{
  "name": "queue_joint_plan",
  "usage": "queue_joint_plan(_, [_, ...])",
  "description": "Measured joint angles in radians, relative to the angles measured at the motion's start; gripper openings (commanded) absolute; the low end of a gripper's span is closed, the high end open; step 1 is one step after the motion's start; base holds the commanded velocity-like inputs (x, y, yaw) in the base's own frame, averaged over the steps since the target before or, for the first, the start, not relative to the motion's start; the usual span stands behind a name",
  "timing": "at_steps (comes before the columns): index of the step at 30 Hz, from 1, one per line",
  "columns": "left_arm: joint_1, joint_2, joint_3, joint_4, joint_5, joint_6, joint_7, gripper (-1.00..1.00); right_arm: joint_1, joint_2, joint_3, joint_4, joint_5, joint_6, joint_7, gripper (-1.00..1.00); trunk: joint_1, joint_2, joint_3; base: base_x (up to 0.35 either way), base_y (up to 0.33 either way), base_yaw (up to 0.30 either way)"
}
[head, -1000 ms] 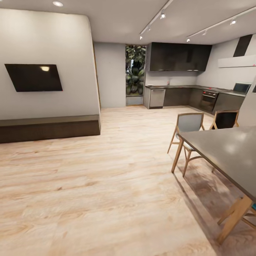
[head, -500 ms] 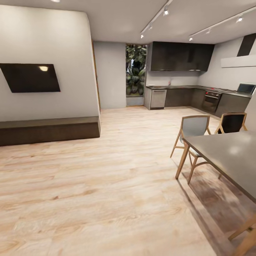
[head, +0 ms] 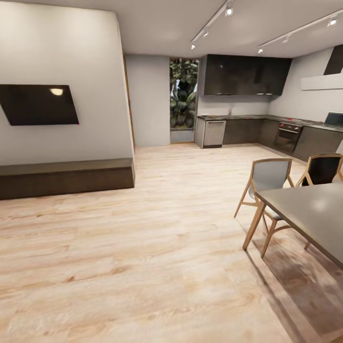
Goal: In the kitchen, take the Vidalia onion out of the sink, dice it on the chopping board with the paring knife, put the diced onion into the bowl on the countertop, then place both the paring knife and the chopping board into the sink.
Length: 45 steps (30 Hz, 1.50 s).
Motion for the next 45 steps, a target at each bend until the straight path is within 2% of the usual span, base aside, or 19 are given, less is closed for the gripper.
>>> queue_joint_plan(11, [0.000, 0.000, 0.000, 0.000, 0.000, 0.000, 0.000, 1.00, 0.000, 0.000, 0.000, 0.000, 0.000, 0.000, 0.000, 1.00, 0.000, 0.000, 0.000, 0.322, 0.088, 0.000])
queue_joint_plan(45, [0.000, 0.000, 0.000, 0.002, 0.000, 0.000, 0.000, 1.00, 0.000, 0.000, -0.002, 0.000, -0.001, 0.000, 0.000, 1.00, 0.000, 0.000, 0.000, 0.322, 0.001, 0.000])
